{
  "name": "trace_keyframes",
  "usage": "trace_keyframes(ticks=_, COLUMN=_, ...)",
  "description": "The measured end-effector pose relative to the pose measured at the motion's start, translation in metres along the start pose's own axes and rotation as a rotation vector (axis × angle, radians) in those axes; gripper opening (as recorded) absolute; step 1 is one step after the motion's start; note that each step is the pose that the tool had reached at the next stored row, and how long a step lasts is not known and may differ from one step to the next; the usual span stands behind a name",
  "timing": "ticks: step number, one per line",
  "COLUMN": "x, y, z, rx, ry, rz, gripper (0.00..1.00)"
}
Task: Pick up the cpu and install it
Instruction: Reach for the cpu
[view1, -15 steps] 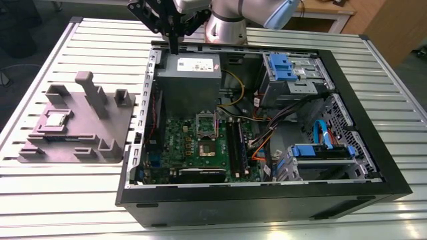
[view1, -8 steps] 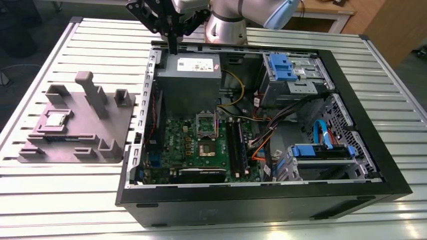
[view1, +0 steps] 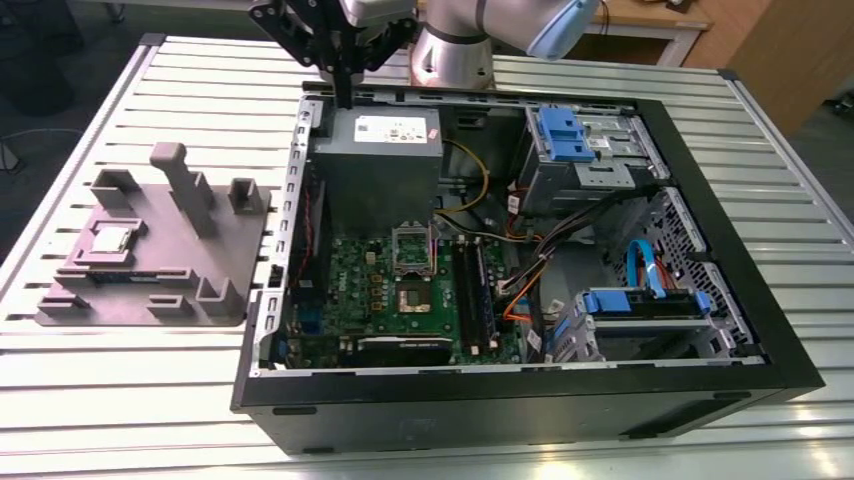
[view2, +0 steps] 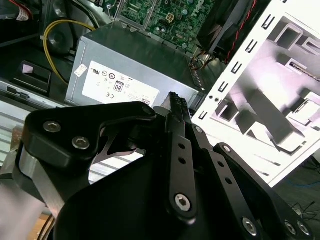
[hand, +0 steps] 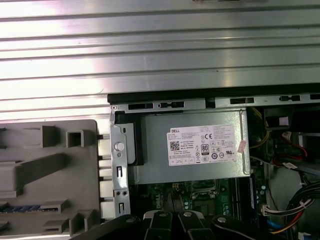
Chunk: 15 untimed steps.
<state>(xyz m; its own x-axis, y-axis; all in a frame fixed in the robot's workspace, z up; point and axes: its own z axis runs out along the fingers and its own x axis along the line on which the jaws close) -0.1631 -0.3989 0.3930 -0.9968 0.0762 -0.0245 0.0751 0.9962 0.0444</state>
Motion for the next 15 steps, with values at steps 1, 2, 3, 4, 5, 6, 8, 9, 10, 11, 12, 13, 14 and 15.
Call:
trace_keyframes(ticks=1, x=0.0007, y=0.0, z=0.0, rx=0.0001, ry=0.0, rz=0.0, gripper=0.1)
trace_keyframes(ticks=2, x=0.001, y=-0.0001, z=-0.0001, rx=0.0001, ry=0.0001, rz=0.0, gripper=0.1)
trace_keyframes(ticks=3, x=0.0013, y=-0.0001, z=0.0, rx=0.0, ry=0.0, rz=0.0, gripper=0.1)
trace_keyframes(ticks=4, x=0.0016, y=-0.0001, z=-0.0001, rx=0.0, ry=0.0, rz=0.0, gripper=0.1)
trace_keyframes(ticks=5, x=0.0018, y=-0.0001, z=-0.0001, rx=0.0001, ry=0.0001, rz=0.0, gripper=0.1)
trace_keyframes(ticks=6, x=0.0021, y=-0.0002, z=-0.0001, rx=0.0001, ry=0.0, rz=0.0, gripper=0.1)
trace_keyframes(ticks=8, x=0.0027, y=-0.0002, z=-0.0001, rx=0.0, ry=0.0, rz=0.0, gripper=0.1)
trace_keyframes(ticks=9, x=0.0029, y=-0.0002, z=-0.0001, rx=0.0, ry=0.0, rz=0.0, gripper=0.1)
trace_keyframes(ticks=10, x=0.0031, y=-0.0002, z=-0.0001, rx=0.0, ry=0.0, rz=0.0, gripper=0.1)
trace_keyframes(ticks=11, x=0.0034, y=-0.0003, z=-0.0001, rx=0.0001, ry=0.0001, rz=0.0, gripper=0.1)
trace_keyframes(ticks=12, x=0.0037, y=-0.0003, z=-0.0001, rx=0.0, ry=0.0, rz=0.0, gripper=0.1)
trace_keyframes(ticks=13, x=0.0039, y=-0.0003, z=-0.0001, rx=0.0, ry=0.0, rz=0.0, gripper=0.1)
trace_keyframes(ticks=14, x=0.0042, y=-0.0003, z=-0.0001, rx=0.0, ry=0.0, rz=0.0, gripper=0.1)
trace_keyframes(ticks=15, x=0.0044, y=-0.0003, z=-0.0001, rx=0.0, ry=0.0, rz=0.0, gripper=0.1)
